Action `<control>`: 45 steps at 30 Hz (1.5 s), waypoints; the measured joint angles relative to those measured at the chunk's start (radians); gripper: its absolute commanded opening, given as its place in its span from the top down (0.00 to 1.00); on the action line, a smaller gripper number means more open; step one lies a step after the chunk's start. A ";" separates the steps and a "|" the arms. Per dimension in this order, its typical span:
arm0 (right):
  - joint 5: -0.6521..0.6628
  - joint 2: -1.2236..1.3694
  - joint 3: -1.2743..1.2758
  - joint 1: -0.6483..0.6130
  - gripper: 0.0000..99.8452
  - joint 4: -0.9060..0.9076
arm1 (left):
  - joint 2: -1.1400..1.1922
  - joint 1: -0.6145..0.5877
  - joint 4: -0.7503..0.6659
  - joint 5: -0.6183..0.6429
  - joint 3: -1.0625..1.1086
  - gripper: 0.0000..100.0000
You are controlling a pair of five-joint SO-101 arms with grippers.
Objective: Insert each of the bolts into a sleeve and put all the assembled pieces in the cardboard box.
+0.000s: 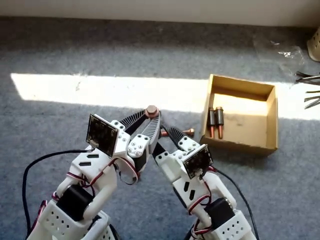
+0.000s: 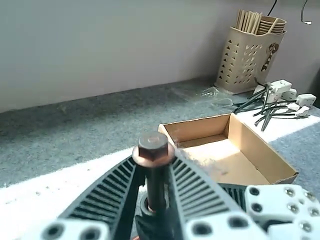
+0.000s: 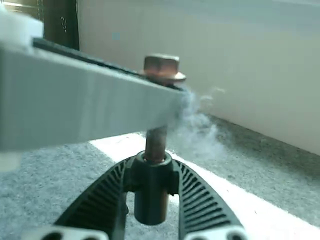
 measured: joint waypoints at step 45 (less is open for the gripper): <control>0.002 -0.002 -0.003 0.181 1.00 0.097 | -0.012 -0.364 -0.083 -0.002 0.106 0.78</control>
